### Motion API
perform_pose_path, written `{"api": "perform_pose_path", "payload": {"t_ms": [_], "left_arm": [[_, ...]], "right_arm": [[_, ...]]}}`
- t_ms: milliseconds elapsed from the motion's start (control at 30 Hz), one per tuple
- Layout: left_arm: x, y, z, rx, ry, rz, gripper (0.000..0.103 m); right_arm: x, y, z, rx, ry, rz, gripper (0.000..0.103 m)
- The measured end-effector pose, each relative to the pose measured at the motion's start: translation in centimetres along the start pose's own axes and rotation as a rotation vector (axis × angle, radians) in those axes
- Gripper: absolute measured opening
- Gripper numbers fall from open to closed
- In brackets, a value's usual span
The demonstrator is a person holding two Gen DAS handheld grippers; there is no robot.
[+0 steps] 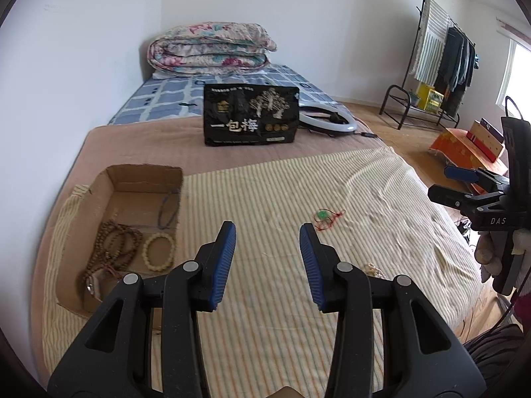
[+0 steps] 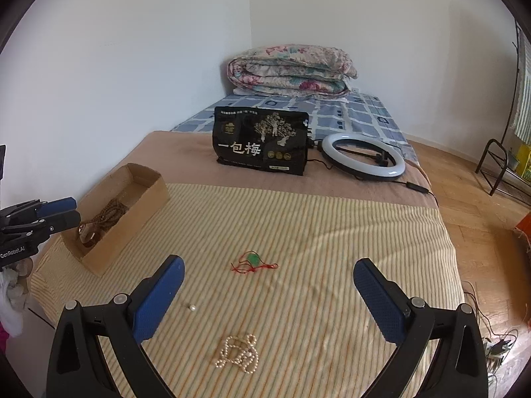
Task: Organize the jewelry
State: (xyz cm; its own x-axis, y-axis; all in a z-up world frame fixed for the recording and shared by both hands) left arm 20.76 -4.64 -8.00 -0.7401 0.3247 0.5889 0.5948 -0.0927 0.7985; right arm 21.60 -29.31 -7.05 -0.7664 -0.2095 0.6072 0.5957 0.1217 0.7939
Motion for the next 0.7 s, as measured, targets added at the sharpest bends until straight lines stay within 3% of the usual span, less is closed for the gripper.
{"api": "perform_pose_path", "payload": {"t_ms": [333, 600, 700], "left_arm": [[-2.3, -2.2, -3.0, -0.013, -0.051, 0.051, 0.04], [-4.5, -4.1, -4.2, -0.008, -0.075, 0.102, 0.04], [-5.5, -5.1, -4.3, 0.005, -0.089, 0.129, 0.04]], "right_arm": [[0.6, -4.0, -3.4, -0.052, -0.009, 0.041, 0.103], [-0.2, -7.6, -2.4, -0.002, 0.047, 0.101, 0.102], [-0.9, -9.3, -1.5, 0.025, 0.076, 0.14, 0.095]]}}
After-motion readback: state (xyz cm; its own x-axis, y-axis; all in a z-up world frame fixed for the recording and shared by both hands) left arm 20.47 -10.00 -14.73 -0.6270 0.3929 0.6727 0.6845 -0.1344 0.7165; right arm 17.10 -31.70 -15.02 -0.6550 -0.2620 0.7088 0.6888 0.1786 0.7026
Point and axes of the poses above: each gripper's, at about its wrist camera, not at the fingertips, and x roughly against the way its jaws point, z to its left, y to its top, the point moved 6 cm from there along -x, roughly the way its jaws point, and after that the axes turned 6 degrees about -z, right-handed, at the moved point
